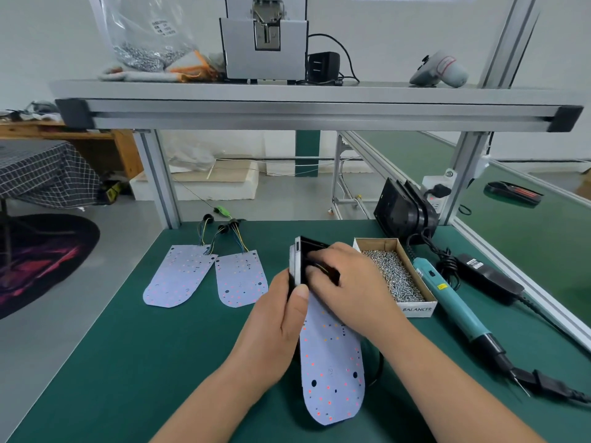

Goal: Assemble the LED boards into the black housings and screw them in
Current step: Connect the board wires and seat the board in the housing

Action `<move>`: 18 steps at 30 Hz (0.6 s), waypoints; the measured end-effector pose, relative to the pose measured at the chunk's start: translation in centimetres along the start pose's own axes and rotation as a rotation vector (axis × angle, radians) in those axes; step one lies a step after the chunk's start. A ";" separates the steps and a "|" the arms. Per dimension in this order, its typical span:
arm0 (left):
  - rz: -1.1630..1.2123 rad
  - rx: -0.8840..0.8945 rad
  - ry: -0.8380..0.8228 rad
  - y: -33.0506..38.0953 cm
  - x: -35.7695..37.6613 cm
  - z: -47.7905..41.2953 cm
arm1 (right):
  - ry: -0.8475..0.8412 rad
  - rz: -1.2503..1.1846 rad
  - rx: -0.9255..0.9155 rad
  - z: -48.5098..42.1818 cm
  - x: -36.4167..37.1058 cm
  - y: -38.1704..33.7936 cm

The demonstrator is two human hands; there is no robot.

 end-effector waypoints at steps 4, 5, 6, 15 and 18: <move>0.003 0.013 -0.016 -0.2 0.2 0.1 | 0.026 0.004 -0.009 -0.1 0.1 0.3; 0.017 0.009 -0.024 -0.2 0.3 0.1 | 0.065 0.013 0.006 -0.1 0.1 0.4; 0.036 0.001 -0.031 -0.2 0.5 0.0 | 0.103 0.001 0.025 0.0 0.1 0.6; 0.147 -0.067 0.007 0.2 0.5 0.2 | 0.278 -0.038 -0.045 1.4 -0.7 0.6; 0.155 -0.090 0.039 0.2 0.4 0.5 | 0.292 0.083 -0.135 2.1 -1.2 0.3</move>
Point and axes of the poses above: each hand's wrist, its own z-axis away from the middle knuckle, its own x-axis out of the palm, y = z × x, the point moved 4 cm from there along -z, towards the middle knuckle, and after that the axes turned 14 degrees about x, right-handed, at the moved point
